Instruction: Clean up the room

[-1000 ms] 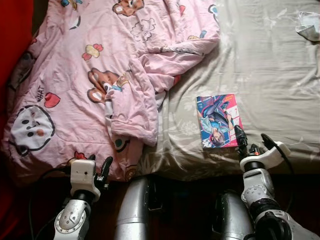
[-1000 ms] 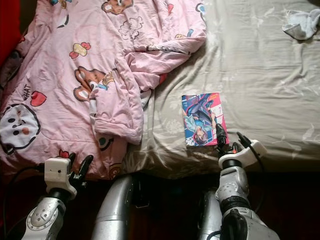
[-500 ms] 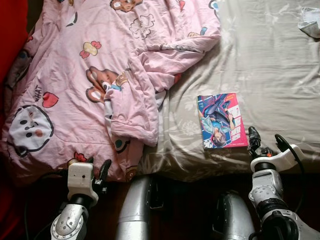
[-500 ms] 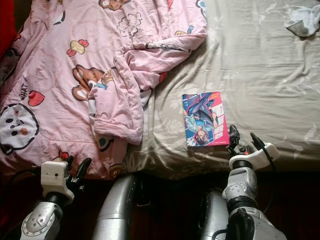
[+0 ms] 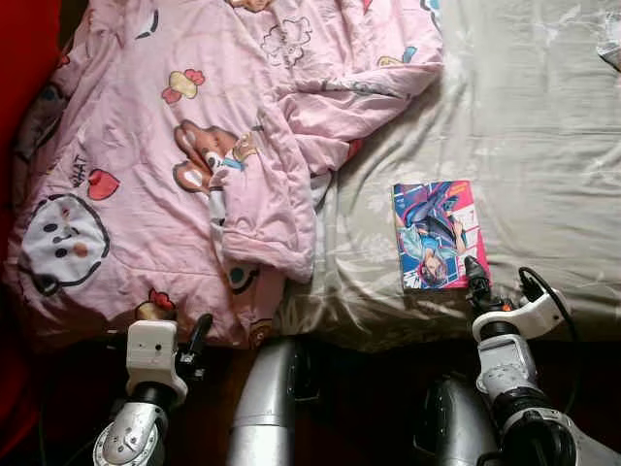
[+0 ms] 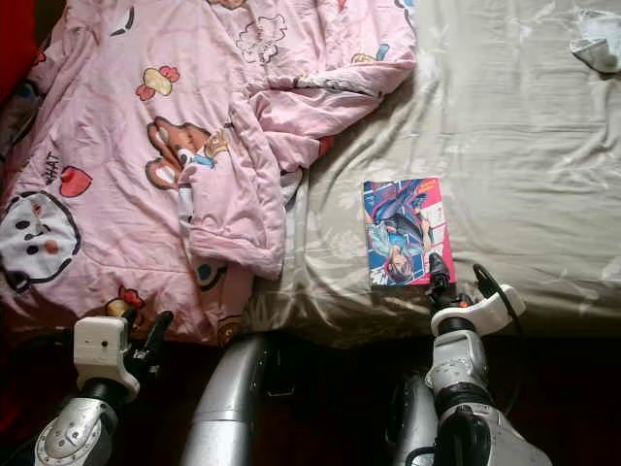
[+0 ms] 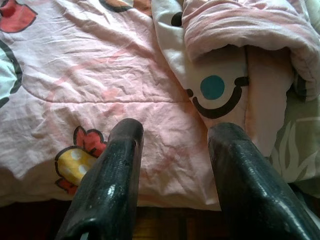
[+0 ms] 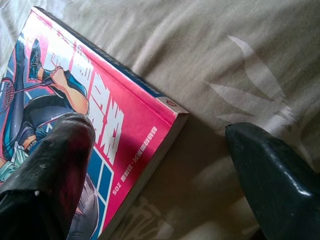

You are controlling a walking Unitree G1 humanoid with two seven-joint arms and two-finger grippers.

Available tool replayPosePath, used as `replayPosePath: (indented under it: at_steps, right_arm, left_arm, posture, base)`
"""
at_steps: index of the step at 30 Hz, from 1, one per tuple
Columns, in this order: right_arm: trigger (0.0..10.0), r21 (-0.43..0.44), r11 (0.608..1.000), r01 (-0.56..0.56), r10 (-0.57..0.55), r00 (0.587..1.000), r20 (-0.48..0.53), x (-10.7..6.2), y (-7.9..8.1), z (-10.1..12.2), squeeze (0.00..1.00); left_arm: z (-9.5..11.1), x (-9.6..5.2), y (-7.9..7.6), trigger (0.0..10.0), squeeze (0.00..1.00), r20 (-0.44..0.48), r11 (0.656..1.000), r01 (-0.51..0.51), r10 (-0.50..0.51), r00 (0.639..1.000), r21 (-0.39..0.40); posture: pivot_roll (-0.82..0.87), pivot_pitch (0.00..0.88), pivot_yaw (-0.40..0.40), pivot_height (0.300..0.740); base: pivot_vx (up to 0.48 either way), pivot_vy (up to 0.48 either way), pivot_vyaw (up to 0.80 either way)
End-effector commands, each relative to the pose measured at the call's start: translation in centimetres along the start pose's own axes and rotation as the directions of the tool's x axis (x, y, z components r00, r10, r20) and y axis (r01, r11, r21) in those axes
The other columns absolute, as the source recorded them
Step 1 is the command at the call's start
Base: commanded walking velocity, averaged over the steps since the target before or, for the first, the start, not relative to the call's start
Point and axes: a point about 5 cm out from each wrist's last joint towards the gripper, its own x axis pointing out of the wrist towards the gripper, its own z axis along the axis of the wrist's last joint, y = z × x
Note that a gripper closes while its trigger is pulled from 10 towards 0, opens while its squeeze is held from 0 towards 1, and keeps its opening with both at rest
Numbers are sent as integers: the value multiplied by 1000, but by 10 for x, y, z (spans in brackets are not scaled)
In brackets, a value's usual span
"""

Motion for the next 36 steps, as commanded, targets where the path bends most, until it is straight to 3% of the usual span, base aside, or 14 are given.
replayPosePath:
  at_steps: [1,3,4,5,6,17,36]
  right_arm:
    - [10000,31,997,64,-62,997,-46,-10,-17,-13,0]
    - [10000,36,997,66,-64,997,-50,-10,-18,-14,0]
    - [6667,40,997,66,-64,997,-50,-10,-18,-15,0]
    - [510,45,997,68,-65,997,-50,-10,-18,-15,0]
    - [0,47,997,69,-66,997,-50,-10,-18,-15,0]
    - [0,52,998,41,-39,998,-40,-6,-9,-12,0]
    - [0,59,995,81,-80,997,-21,-4,-11,-5,0]
  left_arm:
    - [-9,-11,4,10000,0,-55,1000,-14,15,998,13]
    - [-9,-12,3,10000,0,-55,1000,-13,14,998,15]
    - [-9,-13,3,10000,0,-56,1000,-13,14,998,15]
    - [-9,-14,3,10000,0,-57,1000,-12,13,998,16]
    - [-9,-14,3,10000,0,-59,1000,-12,13,998,17]
    - [-10,-15,4,10000,0,-72,1000,-14,16,997,17]
    - [-11,-18,1,10000,0,-80,1000,-10,11,997,19]
  posture:
    - [252,567,149,628]
    - [257,570,151,628]
    - [258,571,151,628]
    - [258,571,151,628]
    - [259,571,152,628]
    - [252,562,147,628]
    - [259,566,151,628]
  base:
    - [0,0,0]
    - [0,0,0]
    - [0,0,0]
    - [0,0,0]
    - [0,0,0]
    - [0,0,0]
    - [0,0,0]
